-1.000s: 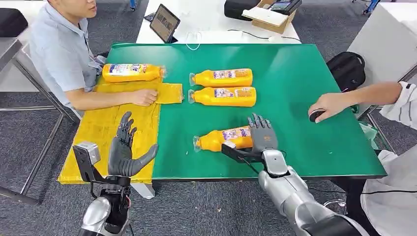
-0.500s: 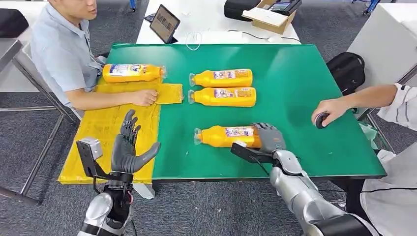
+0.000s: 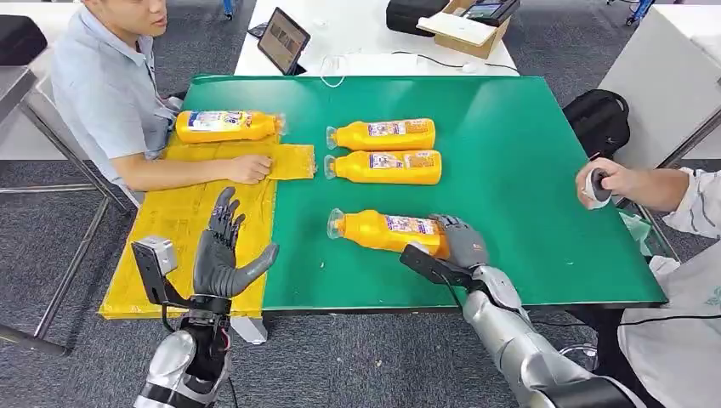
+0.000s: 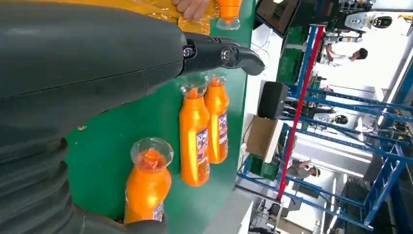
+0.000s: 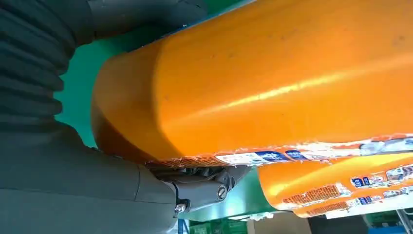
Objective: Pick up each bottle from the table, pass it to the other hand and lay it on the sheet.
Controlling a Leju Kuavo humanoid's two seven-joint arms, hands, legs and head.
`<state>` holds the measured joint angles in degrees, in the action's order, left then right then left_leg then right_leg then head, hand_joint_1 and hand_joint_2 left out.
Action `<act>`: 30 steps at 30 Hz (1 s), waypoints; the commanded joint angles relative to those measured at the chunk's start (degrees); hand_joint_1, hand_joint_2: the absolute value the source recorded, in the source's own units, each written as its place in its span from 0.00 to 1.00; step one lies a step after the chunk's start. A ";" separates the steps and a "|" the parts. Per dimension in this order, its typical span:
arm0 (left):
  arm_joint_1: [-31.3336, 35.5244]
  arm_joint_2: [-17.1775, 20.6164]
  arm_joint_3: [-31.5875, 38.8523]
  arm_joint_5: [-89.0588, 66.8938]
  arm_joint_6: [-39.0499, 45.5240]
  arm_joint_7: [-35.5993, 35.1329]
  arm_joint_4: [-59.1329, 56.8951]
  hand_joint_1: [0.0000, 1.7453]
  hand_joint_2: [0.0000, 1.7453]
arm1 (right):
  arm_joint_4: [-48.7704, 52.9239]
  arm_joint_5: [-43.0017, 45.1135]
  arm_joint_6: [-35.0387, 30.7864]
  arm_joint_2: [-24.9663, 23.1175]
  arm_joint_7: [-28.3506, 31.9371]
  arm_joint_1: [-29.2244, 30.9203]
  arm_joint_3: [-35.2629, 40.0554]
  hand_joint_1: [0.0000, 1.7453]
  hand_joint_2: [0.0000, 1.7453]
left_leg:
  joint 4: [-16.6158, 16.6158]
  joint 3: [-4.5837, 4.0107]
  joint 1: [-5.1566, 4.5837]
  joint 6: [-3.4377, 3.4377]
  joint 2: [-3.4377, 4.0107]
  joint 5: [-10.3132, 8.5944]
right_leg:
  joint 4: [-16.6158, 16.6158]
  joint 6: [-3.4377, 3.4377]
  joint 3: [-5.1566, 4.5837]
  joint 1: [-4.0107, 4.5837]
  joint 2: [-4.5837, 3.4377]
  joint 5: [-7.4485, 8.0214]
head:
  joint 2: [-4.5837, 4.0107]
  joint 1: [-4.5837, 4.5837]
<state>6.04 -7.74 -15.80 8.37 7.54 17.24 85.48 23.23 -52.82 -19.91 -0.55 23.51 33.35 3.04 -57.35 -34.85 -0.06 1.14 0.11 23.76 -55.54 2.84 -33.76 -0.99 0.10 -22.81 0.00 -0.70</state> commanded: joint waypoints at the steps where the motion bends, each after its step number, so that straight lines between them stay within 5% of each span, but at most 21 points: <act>1: 1.12 2.16 -1.56 -2.13 0.92 5.85 -2.22 0.00 1.00 | 3.35 14.61 4.25 -5.47 10.02 -2.24 -5.98 1.00 1.00 | 0.05 0.15 0.10 -0.12 0.02 0.06 | 0.05 -0.17 0.15 0.11 -0.03 -0.05 | 0.00 0.02; 5: -3.87 2.03 0.24 -4.14 -0.67 7.67 -1.04 0.00 1.00 | 18.29 27.76 4.21 -10.58 13.13 -8.57 -5.23 1.00 1.00 | 0.06 0.04 0.05 -0.10 0.15 0.05 | 0.02 -0.12 0.02 0.06 -0.15 -0.02 | 0.00 0.00; 13: -10.53 4.20 -1.69 -14.80 -4.58 11.77 -2.05 0.00 1.00 | 38.70 37.74 -3.58 -9.33 13.62 -18.78 3.69 1.00 1.00 | 0.00 -0.24 0.10 -0.08 -0.08 0.18 | -0.05 -0.15 -0.15 0.08 0.02 -0.24 | 0.00 0.00; 16: -11.12 6.22 -5.97 -23.33 -5.37 16.03 -2.47 0.00 1.00 | 37.24 39.36 -2.27 -10.32 13.67 -16.79 5.35 1.00 1.00 | -0.02 -0.31 0.09 -0.12 0.03 0.24 | -0.07 -0.20 -0.23 0.07 -0.12 -0.25 | 0.00 0.02; 21: -8.43 3.39 -5.77 -16.40 -12.54 15.49 -4.04 0.00 1.00 | 30.30 37.37 -3.67 -13.86 15.80 -13.08 11.82 1.00 1.00 | 0.01 -0.59 0.03 -0.10 -0.01 0.10 | -0.04 -0.16 -0.50 0.04 -0.07 -0.11 | 0.00 0.00; 30: -4.87 -0.12 -4.95 -6.50 -12.45 15.42 -3.94 0.00 1.00 | 16.47 34.42 -3.36 -16.06 16.49 -9.59 24.56 1.00 1.00 | 0.04 -0.40 0.19 -0.13 -0.07 0.11 | 0.02 -0.17 -0.30 0.16 -0.01 -0.15 | 0.00 0.00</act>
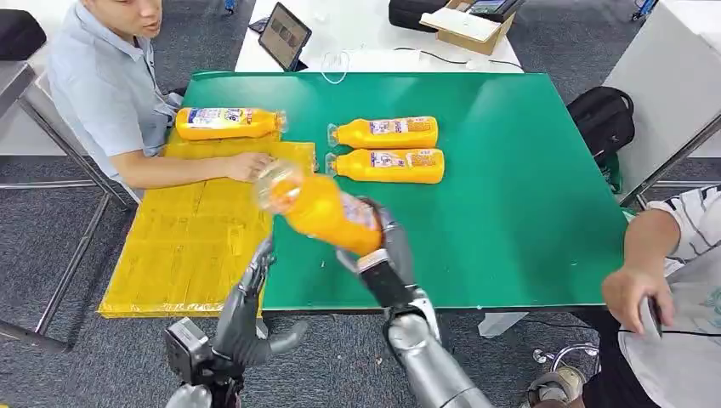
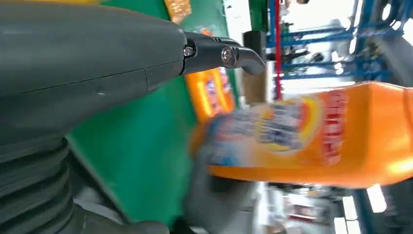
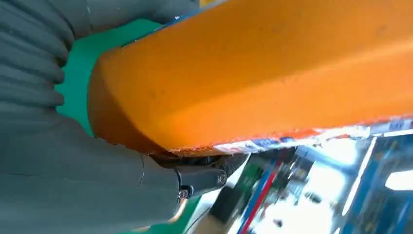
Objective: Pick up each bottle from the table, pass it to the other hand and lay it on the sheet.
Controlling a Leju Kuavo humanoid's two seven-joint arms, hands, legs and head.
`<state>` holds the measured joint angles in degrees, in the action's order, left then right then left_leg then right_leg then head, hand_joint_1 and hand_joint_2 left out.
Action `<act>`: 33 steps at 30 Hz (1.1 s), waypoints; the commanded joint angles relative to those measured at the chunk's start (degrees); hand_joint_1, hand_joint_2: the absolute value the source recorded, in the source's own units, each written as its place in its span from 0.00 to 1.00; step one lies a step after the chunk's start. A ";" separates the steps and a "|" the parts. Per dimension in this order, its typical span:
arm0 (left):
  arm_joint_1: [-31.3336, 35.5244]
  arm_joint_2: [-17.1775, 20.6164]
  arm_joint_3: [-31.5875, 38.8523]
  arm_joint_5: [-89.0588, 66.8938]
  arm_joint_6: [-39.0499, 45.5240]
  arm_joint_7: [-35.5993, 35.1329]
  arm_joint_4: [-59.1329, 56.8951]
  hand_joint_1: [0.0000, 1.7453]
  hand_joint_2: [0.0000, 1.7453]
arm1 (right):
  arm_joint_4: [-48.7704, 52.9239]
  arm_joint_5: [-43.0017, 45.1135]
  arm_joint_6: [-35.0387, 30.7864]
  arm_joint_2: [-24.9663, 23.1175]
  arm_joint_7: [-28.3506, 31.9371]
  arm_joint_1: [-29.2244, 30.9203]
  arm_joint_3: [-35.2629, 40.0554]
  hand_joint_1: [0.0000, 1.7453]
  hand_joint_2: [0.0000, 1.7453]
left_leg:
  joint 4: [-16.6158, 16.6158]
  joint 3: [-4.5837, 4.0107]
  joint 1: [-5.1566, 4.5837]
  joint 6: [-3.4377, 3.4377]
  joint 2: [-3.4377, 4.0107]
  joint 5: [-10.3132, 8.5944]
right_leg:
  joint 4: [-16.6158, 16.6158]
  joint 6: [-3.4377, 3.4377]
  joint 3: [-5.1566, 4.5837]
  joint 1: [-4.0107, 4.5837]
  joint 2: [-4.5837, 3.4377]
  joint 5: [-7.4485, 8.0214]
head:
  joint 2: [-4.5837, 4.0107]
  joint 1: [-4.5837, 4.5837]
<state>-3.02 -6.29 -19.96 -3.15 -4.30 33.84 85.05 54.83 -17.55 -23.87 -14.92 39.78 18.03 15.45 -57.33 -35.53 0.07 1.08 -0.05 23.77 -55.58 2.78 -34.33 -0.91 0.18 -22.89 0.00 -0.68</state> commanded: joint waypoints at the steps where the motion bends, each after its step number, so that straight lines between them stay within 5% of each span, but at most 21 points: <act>1: 4.18 -1.63 -0.87 5.88 -0.66 -1.18 -3.47 0.00 1.00 | -16.17 -1.26 0.18 -1.93 0.22 6.04 13.17 1.00 1.00 | 0.01 0.37 0.07 -0.07 0.12 0.16 | 0.04 -0.14 0.35 0.08 -0.13 -0.10 | 0.00 0.00; 12: 5.69 -3.93 0.53 12.67 3.40 -2.44 -3.16 0.00 1.00 | -13.11 -0.88 -1.04 -2.04 0.22 2.45 22.53 1.00 1.00 | -0.01 0.29 0.06 -0.08 -0.07 0.14 | 0.00 -0.15 0.32 0.06 0.06 -0.15 | 0.00 -0.02; 21: 6.86 -3.71 -1.86 17.09 3.81 -3.67 -5.67 0.00 1.00 | -22.12 1.31 -0.73 -2.90 0.22 5.04 25.45 1.00 1.00 | 0.07 0.22 0.03 -0.05 -0.11 0.05 | 0.07 -0.09 0.23 0.03 0.11 -0.09 | 0.00 0.00; 22: 6.44 -3.51 -2.09 18.32 2.55 -3.30 -5.00 0.13 1.00 | -23.78 1.67 -0.63 -3.31 0.22 5.24 25.02 1.00 1.00 | 0.05 0.15 0.02 -0.04 -0.08 0.04 | 0.06 -0.08 0.16 0.02 0.08 -0.07 | 0.00 -0.02; 23: 6.44 -3.51 -2.09 18.32 2.55 -3.30 -5.00 0.13 1.00 | -23.78 1.67 -0.63 -3.31 0.22 5.24 25.02 1.00 1.00 | 0.04 0.27 0.05 -0.06 -0.10 0.10 | 0.05 -0.12 0.29 0.05 0.11 -0.13 | 0.00 0.00; 24: 6.44 -3.51 -2.09 18.32 2.55 -3.30 -5.00 0.89 1.00 | -23.78 1.67 -0.63 -3.31 0.22 5.24 25.02 0.97 1.00 | 0.03 0.12 0.03 -0.04 -0.06 0.04 | 0.06 -0.07 0.13 0.03 0.07 -0.06 | 0.00 0.00; 25: 6.01 -3.23 -2.15 19.33 1.65 -3.65 -4.13 1.00 1.00 | -24.99 1.33 -1.52 -3.54 0.22 5.30 24.74 0.63 1.00 | 0.03 0.31 0.05 -0.07 -0.12 0.13 | 0.06 -0.13 0.34 0.06 0.12 -0.16 | 0.00 0.00; 26: 5.91 -3.15 -2.01 19.90 1.27 -4.00 -4.00 1.00 1.00 | -25.45 1.19 -2.21 -3.80 0.22 5.37 24.53 0.00 1.00 | 0.03 0.37 0.06 -0.08 -0.13 0.15 | 0.06 -0.15 0.41 0.07 0.14 -0.19 | 0.00 0.00; 32: 5.84 -2.99 -0.91 24.29 -1.40 -6.96 -4.75 1.00 1.00 | -23.83 -0.50 -5.16 -2.60 0.22 4.64 24.76 0.00 1.00 | 0.01 0.26 0.05 -0.07 -0.06 0.12 | 0.02 -0.12 0.27 0.05 0.05 -0.13 | 0.00 -0.02; 33: 5.69 -2.93 -0.87 24.32 -1.42 -6.96 -4.66 1.00 1.00 | -23.56 -0.50 -5.14 -2.39 0.22 4.45 24.80 0.00 0.00 | 0.03 0.21 0.04 -0.05 -0.11 0.08 | 0.04 -0.10 0.21 0.04 0.09 -0.11 | 0.00 0.00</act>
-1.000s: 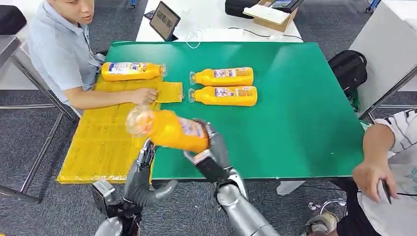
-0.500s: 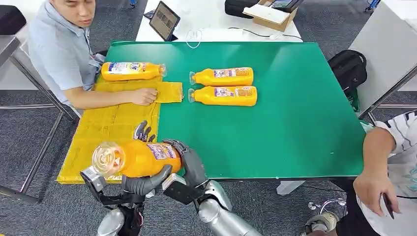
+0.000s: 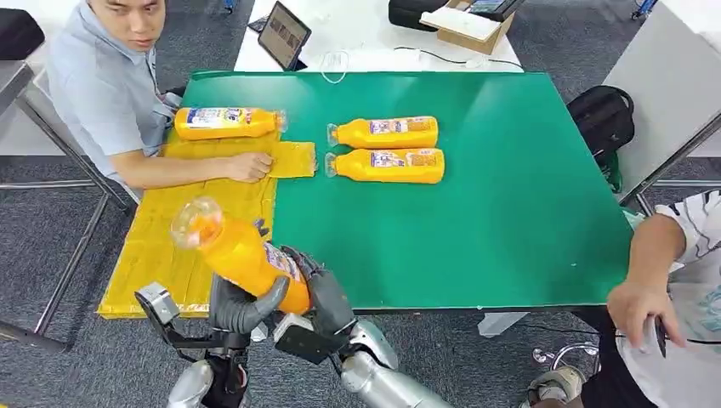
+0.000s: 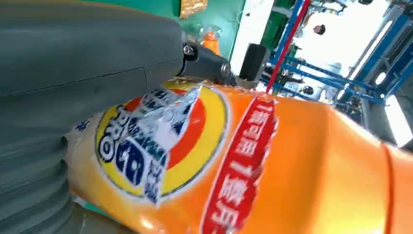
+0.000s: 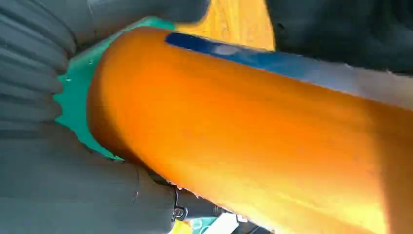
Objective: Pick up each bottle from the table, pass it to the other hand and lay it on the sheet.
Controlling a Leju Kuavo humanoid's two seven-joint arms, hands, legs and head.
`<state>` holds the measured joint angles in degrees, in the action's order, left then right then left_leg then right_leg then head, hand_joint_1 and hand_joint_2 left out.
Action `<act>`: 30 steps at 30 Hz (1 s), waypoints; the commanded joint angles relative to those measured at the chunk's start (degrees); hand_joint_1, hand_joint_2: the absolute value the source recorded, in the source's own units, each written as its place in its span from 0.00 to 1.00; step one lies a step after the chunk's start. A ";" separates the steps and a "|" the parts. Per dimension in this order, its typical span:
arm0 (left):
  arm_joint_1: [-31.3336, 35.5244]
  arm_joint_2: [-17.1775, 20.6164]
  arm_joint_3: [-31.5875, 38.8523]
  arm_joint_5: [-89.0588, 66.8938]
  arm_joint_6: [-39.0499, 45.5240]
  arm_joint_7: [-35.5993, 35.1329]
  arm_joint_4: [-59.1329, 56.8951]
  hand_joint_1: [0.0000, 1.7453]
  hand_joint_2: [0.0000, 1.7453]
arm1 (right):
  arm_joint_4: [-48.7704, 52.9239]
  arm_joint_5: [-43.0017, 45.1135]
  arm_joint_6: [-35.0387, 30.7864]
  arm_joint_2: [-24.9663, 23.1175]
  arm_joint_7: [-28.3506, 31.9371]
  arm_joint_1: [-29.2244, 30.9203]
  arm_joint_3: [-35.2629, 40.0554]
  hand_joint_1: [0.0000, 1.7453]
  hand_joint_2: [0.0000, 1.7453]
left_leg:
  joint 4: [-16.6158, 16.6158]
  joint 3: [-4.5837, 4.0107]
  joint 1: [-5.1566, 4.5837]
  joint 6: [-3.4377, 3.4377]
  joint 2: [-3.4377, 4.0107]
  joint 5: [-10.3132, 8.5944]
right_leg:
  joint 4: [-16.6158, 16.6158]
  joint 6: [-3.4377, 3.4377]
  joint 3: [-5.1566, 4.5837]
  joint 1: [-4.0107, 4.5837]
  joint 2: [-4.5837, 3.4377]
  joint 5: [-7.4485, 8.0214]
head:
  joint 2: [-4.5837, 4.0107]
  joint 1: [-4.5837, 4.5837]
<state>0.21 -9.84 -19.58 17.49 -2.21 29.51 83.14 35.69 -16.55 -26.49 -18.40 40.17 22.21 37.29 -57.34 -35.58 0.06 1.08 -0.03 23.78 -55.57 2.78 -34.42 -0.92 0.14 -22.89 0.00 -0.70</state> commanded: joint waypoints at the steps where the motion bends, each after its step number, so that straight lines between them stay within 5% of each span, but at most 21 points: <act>1: 1.59 0.67 -0.46 4.48 -2.69 -4.20 -2.49 1.00 1.00 | -2.13 -2.64 -6.28 2.02 -0.17 -1.36 2.50 0.00 0.00 | 0.02 0.35 0.07 -0.07 -0.14 0.12 | 0.04 -0.13 0.41 0.08 0.15 -0.16 | 0.00 0.02; 10: 0.04 0.47 3.82 4.11 5.55 -6.97 -2.83 1.00 1.00 | 10.11 -3.34 -12.76 6.17 -0.17 -9.97 1.04 0.00 0.00 | 0.07 0.15 0.01 -0.03 -0.04 0.07 | 0.06 -0.07 0.18 0.01 0.07 -0.07 | 0.00 0.00; 15: 0.88 1.56 7.02 2.95 8.93 -4.81 -3.16 1.00 1.00 | 24.22 -10.08 -13.51 7.72 -0.17 -18.87 -6.82 0.00 0.00 | 0.07 0.11 0.02 -0.04 -0.15 0.06 | 0.06 -0.08 0.15 0.02 0.15 -0.09 | 0.00 0.02; 18: 5.05 3.98 7.34 -13.61 20.78 -0.93 -6.44 1.00 1.00 | 40.42 -19.29 -13.51 6.41 -0.17 -25.59 -15.14 0.00 0.00 | 0.07 0.03 0.01 -0.09 -0.22 0.06 | 0.03 -0.11 0.02 0.00 0.22 -0.10 | 0.00 -0.07; 26: 10.32 5.84 5.85 -31.68 28.46 -0.85 -10.32 1.00 1.00 | 53.29 -24.36 -13.51 2.06 -0.17 -29.00 -23.99 0.00 0.00 | -0.04 -0.03 0.00 -0.08 -0.34 0.05 | -0.10 -0.12 0.00 0.00 0.33 -0.15 | 0.00 0.04; 30: 17.10 8.61 3.52 -50.95 26.44 -8.57 -17.18 1.00 1.00 | 55.19 -21.29 -13.51 -0.32 -0.17 -28.86 -27.35 0.00 0.00 | 0.00 -0.01 0.01 -0.09 -0.37 0.01 | -0.05 -0.11 0.01 0.00 0.37 -0.11 | 0.00 0.02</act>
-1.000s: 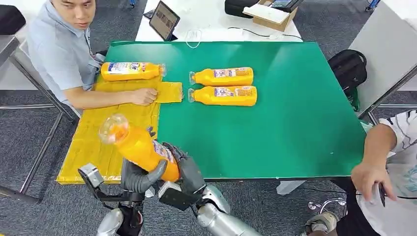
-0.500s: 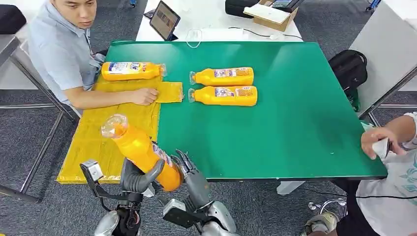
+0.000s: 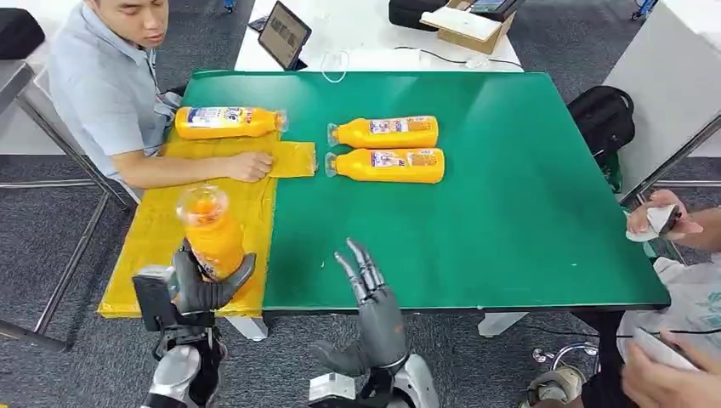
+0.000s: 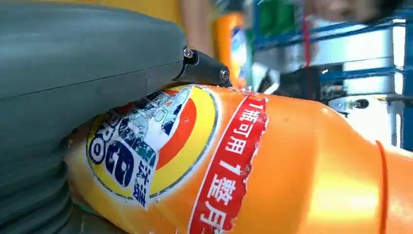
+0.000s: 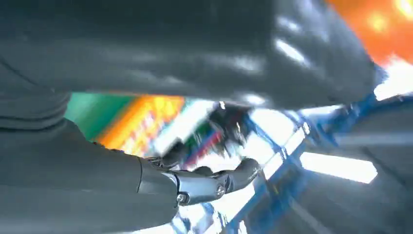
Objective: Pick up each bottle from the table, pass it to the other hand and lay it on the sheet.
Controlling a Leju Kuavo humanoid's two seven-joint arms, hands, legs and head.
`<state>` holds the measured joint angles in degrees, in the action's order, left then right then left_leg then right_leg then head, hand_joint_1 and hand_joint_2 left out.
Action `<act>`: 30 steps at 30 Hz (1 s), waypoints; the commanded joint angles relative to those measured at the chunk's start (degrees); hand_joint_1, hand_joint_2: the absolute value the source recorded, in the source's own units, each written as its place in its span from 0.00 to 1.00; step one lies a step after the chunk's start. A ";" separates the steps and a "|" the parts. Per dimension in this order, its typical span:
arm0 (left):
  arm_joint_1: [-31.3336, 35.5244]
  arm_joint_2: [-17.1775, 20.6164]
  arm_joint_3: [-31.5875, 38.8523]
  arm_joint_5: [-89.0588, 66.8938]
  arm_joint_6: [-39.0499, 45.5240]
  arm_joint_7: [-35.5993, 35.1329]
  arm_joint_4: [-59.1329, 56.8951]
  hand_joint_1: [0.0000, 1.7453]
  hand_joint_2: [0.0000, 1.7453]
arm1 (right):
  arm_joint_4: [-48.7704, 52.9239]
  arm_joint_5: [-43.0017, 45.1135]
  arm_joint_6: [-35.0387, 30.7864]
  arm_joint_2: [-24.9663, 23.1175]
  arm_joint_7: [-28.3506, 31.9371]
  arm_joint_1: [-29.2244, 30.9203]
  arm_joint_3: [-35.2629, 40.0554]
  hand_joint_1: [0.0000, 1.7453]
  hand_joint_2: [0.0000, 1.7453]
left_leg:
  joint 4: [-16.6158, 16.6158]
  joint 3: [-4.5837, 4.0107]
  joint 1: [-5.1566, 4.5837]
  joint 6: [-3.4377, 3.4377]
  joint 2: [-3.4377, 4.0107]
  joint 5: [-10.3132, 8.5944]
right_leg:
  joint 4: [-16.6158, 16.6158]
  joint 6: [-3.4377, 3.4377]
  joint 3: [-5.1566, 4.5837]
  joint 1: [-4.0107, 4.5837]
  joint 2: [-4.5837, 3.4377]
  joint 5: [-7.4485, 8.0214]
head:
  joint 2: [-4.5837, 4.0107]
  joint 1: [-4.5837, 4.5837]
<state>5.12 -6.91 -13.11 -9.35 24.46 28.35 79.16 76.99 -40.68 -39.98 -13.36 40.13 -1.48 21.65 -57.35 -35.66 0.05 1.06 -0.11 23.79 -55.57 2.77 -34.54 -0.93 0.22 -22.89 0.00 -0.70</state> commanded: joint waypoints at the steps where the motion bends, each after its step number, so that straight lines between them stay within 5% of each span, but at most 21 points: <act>1: 13.56 5.53 -2.87 -24.64 -0.84 -7.81 -14.95 1.00 1.00 | 13.43 3.04 -0.02 -5.26 -0.13 -4.88 -11.28 0.00 0.00 | -0.01 0.21 0.03 -0.09 -0.36 0.05 | -0.08 -0.15 0.32 0.03 0.37 -0.20 | 0.00 0.04; 10: 40.67 5.18 -12.91 -46.21 -12.61 -18.52 -52.04 1.00 1.00 | 9.79 6.82 -0.02 -4.11 -0.13 -1.75 -5.74 0.00 0.00 | -0.06 0.16 0.08 -0.06 -0.38 -0.16 | -0.08 -0.14 0.34 0.09 0.42 -0.07 | 0.00 0.02; 19: 43.39 4.53 -15.50 -50.12 -15.51 -21.12 -57.30 1.00 1.00 | 9.30 8.24 -0.02 -3.88 -0.13 -1.65 -5.12 0.00 0.00 | -0.09 0.48 0.11 -0.10 -0.01 0.08 | -0.11 -0.19 0.60 0.12 0.03 -0.18 | 0.00 0.02; 20: 44.08 4.31 -15.92 -50.94 -16.05 -22.30 -58.34 0.97 1.00 | 8.74 8.42 -0.02 -3.95 -0.13 -1.52 -5.09 0.00 0.00 | -0.11 0.33 0.11 -0.08 -0.04 0.01 | -0.12 -0.15 0.47 0.11 0.07 -0.12 | 0.00 0.04; 21: 44.52 4.16 -15.93 -51.23 -16.46 -23.12 -59.07 0.80 1.00 | 8.39 8.75 -0.02 -3.98 -0.13 -1.41 -5.06 0.00 0.00 | -0.11 0.24 0.10 -0.07 -0.08 -0.04 | -0.12 -0.12 0.40 0.11 0.12 -0.08 | 0.00 0.02; 23: 45.40 3.91 -16.10 -51.90 -17.80 -25.14 -60.70 0.74 1.00 | 7.31 9.34 -0.02 -4.02 -0.13 -1.22 -4.88 0.00 0.00 | -0.02 0.09 0.05 -0.04 -0.09 -0.14 | -0.06 -0.07 0.25 0.06 0.12 0.01 | 0.00 0.04; 24: 45.80 3.87 -16.44 -52.40 -18.97 -26.02 -61.58 0.54 1.00 | 6.85 9.51 -0.02 -3.95 -0.13 -1.03 -4.63 0.00 0.00 | -0.11 0.25 0.10 -0.08 -0.01 -0.03 | -0.13 -0.14 0.39 0.11 0.03 -0.08 | 0.00 0.04; 30: 46.10 4.02 -16.40 -52.47 -20.60 -26.29 -62.52 0.54 1.00 | 6.25 9.67 -0.02 -3.84 -0.13 -0.68 -4.41 0.00 0.00 | -0.04 0.11 0.07 -0.05 0.01 -0.10 | -0.05 -0.09 0.25 0.08 0.02 0.00 | 0.00 0.04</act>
<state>46.03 -2.73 -25.99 -61.57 4.98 2.45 25.35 87.49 -31.54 -39.95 -16.00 40.11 -3.63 15.52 -57.35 -35.72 0.06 1.08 -0.18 23.59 -55.61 2.79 -34.45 -0.93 0.33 -22.82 0.00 -0.66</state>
